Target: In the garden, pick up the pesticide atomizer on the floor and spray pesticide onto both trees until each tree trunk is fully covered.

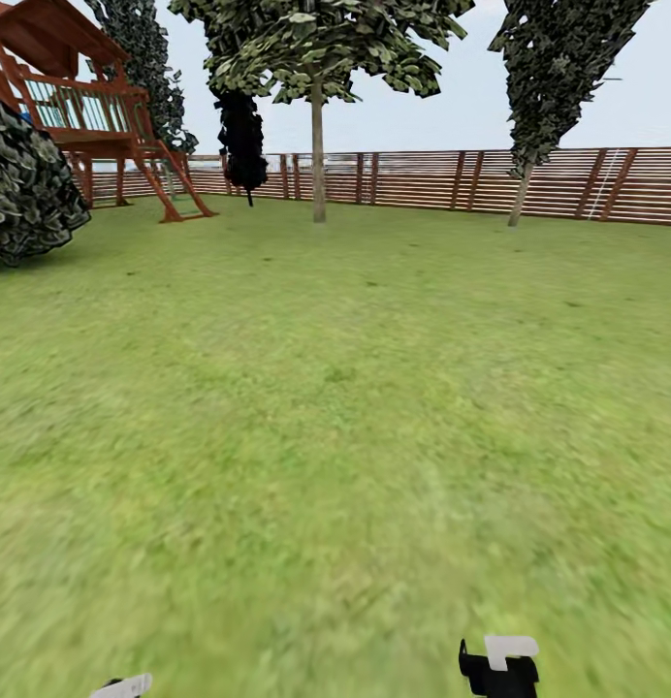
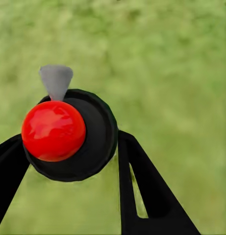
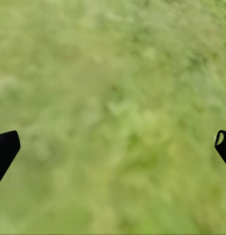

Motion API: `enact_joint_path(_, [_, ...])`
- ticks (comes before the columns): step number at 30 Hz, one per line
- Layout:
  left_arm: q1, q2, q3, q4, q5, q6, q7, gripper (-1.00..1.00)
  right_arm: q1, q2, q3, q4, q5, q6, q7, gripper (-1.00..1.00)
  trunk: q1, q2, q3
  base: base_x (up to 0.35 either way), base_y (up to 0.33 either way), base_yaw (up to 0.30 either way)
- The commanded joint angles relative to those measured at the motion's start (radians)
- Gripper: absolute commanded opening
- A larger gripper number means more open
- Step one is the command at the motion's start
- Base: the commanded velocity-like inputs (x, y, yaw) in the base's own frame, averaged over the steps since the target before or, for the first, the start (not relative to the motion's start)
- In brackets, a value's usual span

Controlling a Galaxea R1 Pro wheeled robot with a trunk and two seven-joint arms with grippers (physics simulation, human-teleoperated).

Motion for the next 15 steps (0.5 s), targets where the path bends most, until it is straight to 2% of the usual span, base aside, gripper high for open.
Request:
enact_joint_path(1, [-0.001,0.000,0.001,0.001,0.002,-0.003,-0.001,-1.00,-0.001,0.000,-0.007,0.001,0.011,-0.003,-0.003,1.00,0.000,0.000,-0.001,0.338,0.000,0.000])
enact_joint_path(15, [-0.001,0.000,0.001,0.001,0.002,-0.003,-0.001,-1.00,-0.001,0.000,-0.007,0.001,0.011,-0.003,-0.003,1.00,0.000,0.000,-0.001,0.338,0.000,0.000])
